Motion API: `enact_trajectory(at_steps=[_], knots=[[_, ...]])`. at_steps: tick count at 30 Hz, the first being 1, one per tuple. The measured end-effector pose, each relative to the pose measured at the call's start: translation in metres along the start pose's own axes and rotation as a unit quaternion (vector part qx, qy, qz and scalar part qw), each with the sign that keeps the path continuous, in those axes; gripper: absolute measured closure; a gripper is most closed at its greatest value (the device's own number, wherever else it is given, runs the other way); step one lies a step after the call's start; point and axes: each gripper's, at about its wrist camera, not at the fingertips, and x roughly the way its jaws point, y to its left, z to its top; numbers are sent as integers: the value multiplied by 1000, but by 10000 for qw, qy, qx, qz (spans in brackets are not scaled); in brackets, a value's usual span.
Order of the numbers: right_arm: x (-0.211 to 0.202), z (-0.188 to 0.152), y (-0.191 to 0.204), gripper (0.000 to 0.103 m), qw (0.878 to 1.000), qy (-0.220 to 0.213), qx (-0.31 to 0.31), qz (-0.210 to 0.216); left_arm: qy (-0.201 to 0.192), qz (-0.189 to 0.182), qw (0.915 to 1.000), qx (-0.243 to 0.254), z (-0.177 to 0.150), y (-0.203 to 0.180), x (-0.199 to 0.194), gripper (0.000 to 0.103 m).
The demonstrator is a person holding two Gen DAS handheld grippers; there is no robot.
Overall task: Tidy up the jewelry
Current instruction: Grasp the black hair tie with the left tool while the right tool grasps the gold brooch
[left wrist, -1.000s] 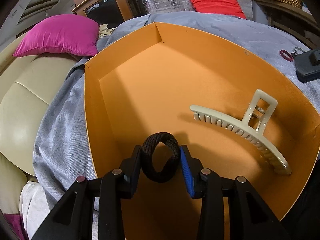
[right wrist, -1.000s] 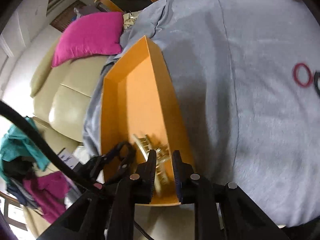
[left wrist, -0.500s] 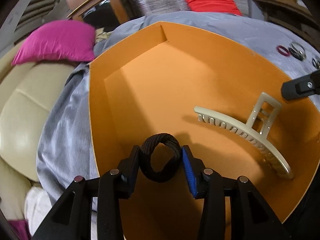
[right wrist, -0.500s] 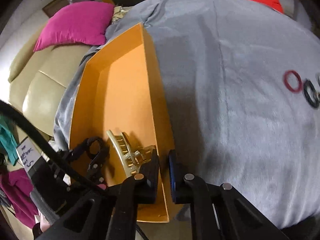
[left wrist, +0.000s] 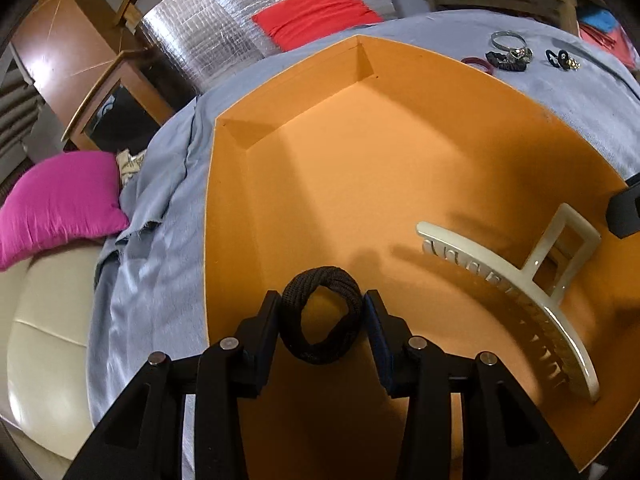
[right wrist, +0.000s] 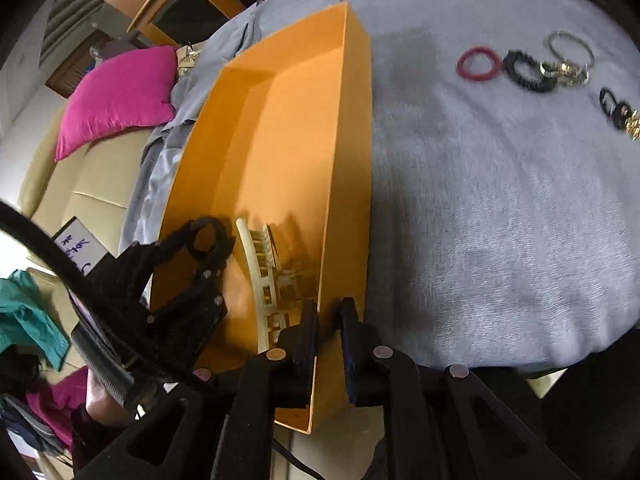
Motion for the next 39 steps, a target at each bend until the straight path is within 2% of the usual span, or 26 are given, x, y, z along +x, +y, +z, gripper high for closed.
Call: enact_trajectory(at_steps=[2,6,8,10,13,14,16,17,18,20,22,26,29,33,39], knots=[[1,0,2,87,9999,-15,-95,35,111,-27,9999,-101,-2,4,1,60],[-6,3,-7,85,9991,-97,-2,422,353,12,9981,-506,-3,7,-6,59],[-20,7,-7,85,9983,-319,-199,454,254,117,9970,-726,-4,8,-21,59],[-45,14,-15,81,9954,-672,-370,573,126,200,9953,-943,0,11,-40,59],[-75,25,-45,77,9923,-1061,-277,584,9,389,9922,-1185,16,10,-70,58],[-81,28,-53,75,9917,-1111,-230,598,-34,393,9913,-1259,24,8,-80,49],[-100,34,-92,69,9899,-1309,14,551,-211,182,9882,-1507,41,0,-98,34],[-106,37,-107,66,9888,-1388,142,537,-371,-33,9863,-1605,51,-8,-107,31],[-111,40,-121,59,9881,-1421,242,528,-462,-206,9848,-1663,60,-13,-112,30],[-123,42,-160,55,9868,-1469,500,461,-534,-638,9815,-1724,82,-39,-118,29],[-132,41,-193,55,9855,-1504,632,462,-492,-994,9803,-1631,102,-67,-116,29],[-142,40,-240,55,9849,-1536,723,344,-184,-1400,9748,-1729,141,-115,-89,29],[-145,39,-271,58,9820,-1620,919,303,-11,-1588,9701,-1833,163,-142,-72,29],[-143,37,-285,58,9797,-1701,990,372,215,-1758,9653,-1921,187,-170,-45,29],[-143,36,-302,58,9772,-1811,983,507,132,-1867,9664,-1759,218,-200,-25,29]])
